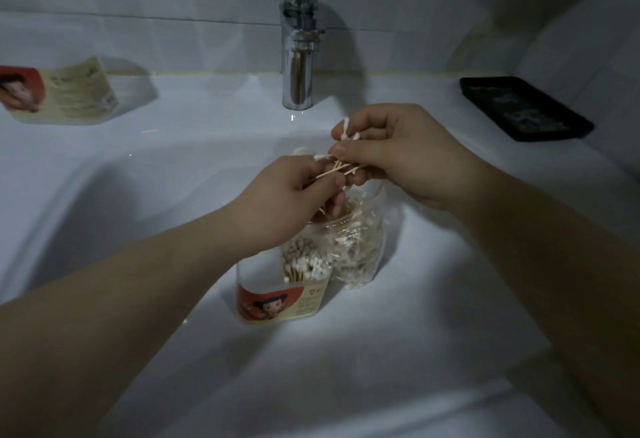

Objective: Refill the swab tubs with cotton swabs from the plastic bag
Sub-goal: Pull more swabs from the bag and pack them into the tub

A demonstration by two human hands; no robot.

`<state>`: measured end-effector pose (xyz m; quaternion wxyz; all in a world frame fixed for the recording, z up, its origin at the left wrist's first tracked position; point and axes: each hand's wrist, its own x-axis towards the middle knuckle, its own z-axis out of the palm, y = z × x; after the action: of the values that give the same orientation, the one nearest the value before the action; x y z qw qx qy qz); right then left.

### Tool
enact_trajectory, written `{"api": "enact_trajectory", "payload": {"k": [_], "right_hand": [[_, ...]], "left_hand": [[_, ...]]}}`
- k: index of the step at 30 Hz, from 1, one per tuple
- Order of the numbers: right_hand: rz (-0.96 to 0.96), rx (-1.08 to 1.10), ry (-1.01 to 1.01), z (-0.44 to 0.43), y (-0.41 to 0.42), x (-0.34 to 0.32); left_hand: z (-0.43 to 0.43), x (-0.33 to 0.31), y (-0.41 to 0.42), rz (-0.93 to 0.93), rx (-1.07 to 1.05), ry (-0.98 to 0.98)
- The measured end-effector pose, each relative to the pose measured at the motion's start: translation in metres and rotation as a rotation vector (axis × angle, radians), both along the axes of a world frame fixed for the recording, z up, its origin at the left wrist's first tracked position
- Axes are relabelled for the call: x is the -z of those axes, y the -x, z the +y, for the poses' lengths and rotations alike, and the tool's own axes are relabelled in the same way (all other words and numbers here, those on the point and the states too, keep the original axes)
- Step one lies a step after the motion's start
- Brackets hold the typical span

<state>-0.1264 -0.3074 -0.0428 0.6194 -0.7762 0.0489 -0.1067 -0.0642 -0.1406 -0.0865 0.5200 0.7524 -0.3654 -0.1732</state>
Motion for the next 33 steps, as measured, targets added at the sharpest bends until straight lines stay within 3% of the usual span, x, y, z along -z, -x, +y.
{"api": "enact_trajectory", "payload": {"k": [11,18,23,33], "right_hand": [[0.044,0.069,-0.124,-0.015,-0.001,-0.01],[-0.048,0.244,0.119,-0.031,-0.002,-0.014],[0.024,0.091,0.3,-0.018,0.003,-0.01],[-0.005,0.082,0.38,-0.001,-0.002,0.001]], "left_hand": [[-0.003,0.005,0.002,0.006,-0.058,-0.024],[-0.005,0.006,0.003,0.127,-0.099,0.046],[-0.005,0.003,0.006,0.284,-0.087,0.121],[-0.005,0.002,0.005,0.164,-0.055,0.028]]}}
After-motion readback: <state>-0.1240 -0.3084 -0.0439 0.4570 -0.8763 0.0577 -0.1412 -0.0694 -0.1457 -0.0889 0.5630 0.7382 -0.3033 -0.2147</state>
